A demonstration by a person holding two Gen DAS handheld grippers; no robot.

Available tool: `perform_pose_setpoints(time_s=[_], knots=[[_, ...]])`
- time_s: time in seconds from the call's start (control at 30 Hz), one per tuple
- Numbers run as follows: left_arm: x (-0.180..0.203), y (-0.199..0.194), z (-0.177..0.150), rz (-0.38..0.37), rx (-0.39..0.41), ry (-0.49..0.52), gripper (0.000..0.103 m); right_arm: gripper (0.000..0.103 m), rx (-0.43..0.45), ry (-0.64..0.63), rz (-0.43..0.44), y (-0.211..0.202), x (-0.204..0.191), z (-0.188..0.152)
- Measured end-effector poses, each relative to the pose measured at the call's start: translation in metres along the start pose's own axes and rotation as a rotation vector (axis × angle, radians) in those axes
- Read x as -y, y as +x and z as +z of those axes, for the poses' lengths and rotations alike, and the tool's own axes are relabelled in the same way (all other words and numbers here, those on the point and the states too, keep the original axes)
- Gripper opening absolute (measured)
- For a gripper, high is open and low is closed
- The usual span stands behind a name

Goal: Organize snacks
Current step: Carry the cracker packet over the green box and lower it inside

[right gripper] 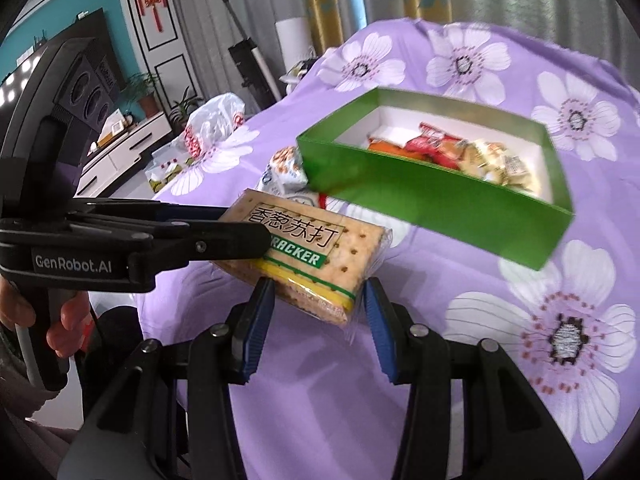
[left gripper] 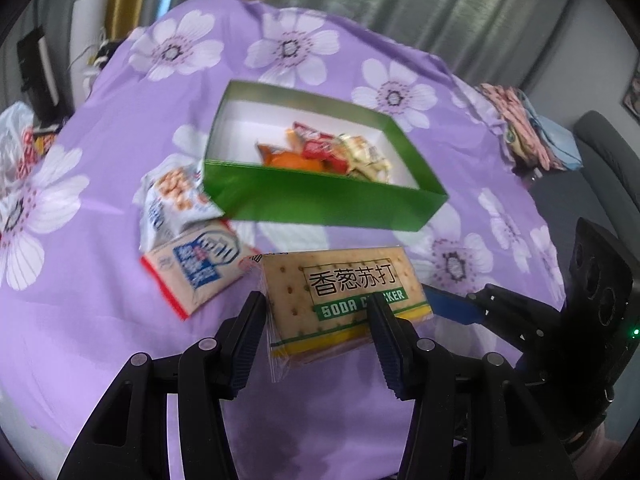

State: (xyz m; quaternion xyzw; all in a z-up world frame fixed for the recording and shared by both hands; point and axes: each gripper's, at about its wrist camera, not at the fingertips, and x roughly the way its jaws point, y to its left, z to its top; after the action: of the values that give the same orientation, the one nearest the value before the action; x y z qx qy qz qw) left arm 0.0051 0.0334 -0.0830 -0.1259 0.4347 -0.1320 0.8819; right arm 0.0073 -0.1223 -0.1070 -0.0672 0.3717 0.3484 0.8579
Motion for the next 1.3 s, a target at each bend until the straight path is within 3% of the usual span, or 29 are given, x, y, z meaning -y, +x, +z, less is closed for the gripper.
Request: perform_pose_setpoints(time_s=[0.67, 1.3], knots=[[0.048, -0.012, 0.045, -0.026, 0.101, 0.122, 0.053, 0.046, 0.162, 0.027, -0.08, -0.047, 0.03, 0.022], [0.052, 0.01, 0.098, -0.042, 0.139, 0.132, 0.053, 0.046, 0.213, 0.031, -0.117, -0.039, 0.063, 0.056]])
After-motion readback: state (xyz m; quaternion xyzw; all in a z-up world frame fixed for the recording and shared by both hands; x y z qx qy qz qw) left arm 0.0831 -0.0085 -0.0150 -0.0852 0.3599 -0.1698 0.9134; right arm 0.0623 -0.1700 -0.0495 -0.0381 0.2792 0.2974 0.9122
